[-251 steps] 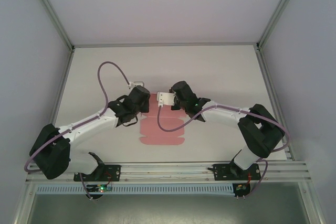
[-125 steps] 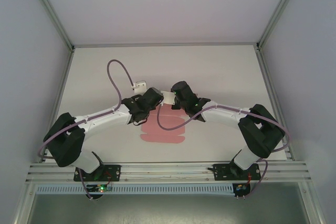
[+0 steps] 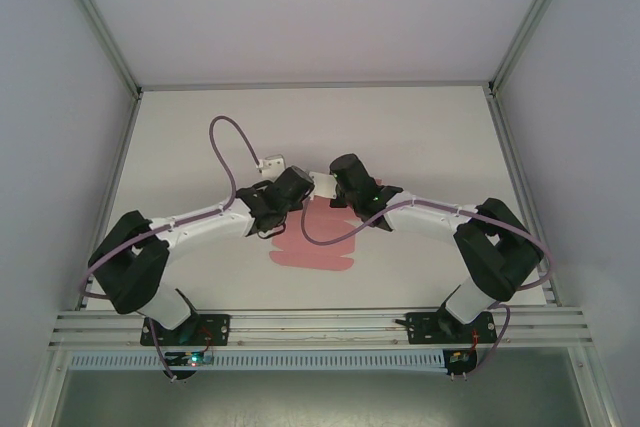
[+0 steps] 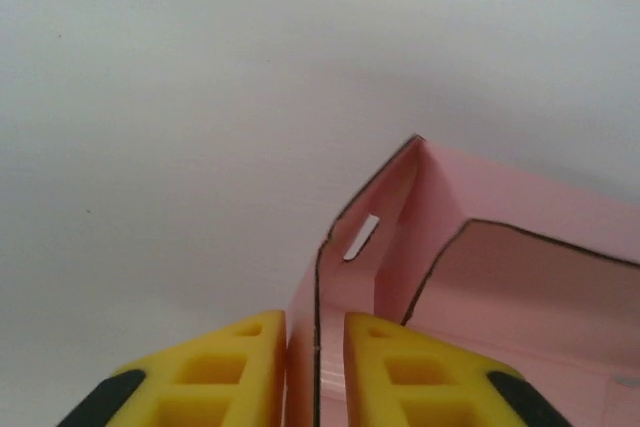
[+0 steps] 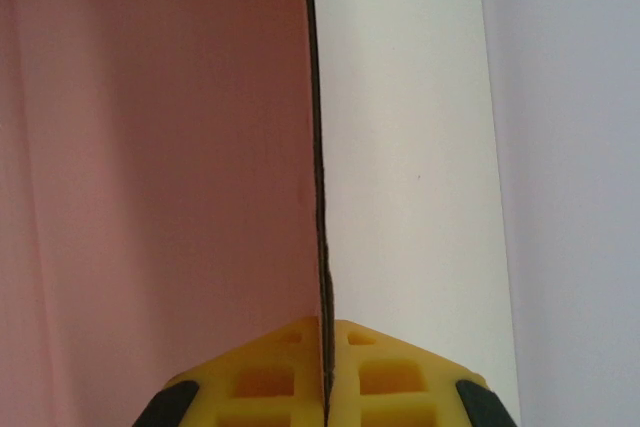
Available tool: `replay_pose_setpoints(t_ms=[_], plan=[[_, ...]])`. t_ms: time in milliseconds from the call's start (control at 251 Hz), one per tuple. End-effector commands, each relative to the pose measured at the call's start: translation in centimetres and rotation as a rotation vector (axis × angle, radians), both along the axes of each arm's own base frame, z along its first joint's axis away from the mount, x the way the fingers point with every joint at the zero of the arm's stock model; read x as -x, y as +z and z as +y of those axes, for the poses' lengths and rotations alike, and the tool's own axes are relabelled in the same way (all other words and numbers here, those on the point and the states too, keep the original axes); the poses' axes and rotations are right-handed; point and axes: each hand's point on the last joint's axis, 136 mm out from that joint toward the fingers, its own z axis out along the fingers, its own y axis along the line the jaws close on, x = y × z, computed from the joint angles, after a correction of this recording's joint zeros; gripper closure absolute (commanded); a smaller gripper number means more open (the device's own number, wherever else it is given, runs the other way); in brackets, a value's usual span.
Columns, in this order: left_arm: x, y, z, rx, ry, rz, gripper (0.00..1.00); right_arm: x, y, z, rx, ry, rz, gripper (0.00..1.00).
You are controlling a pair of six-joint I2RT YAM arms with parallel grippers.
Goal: Assemble paper box
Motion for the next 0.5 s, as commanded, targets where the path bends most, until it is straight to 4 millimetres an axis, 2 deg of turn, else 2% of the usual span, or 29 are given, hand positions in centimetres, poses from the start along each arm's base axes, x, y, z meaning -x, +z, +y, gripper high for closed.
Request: replay_pose_setpoints(t_ms=[0,136,239,303,355,495], plan=[[0.7,2.0,0.3,0.021,-0.051,-0.038,0.65,0.1,-0.1,0.2,-0.030,0.031,0.000,1.00],[1.9,3.7,2.2,0.040,-0.076,-0.051,0.48,1.0,-0.9,0.1,-0.019,0.087,0.021,1.00],[2.7,5.3,3.7,0.037,-0.104,-0.088,0.19,1.1,-1.1,0.0,-0.014,0.097,0.020,1.00],[3.0,5.8,5.4,0.034,-0.075,-0.087,0.10,1.1,-0.8,0.0,-0.020,0.100,0.011,1.00],[2.9,5.4,7.5,0.036,-0.023,-0.063,0.00,1.3,-0.6,0.1,-0.032,0.107,0.010,1.00],[2.0,1.6,12.9,0.124,0.149,0.055,0.00,1.6,0.1,0.2,-0.070,0.121,0.012,1.00]])
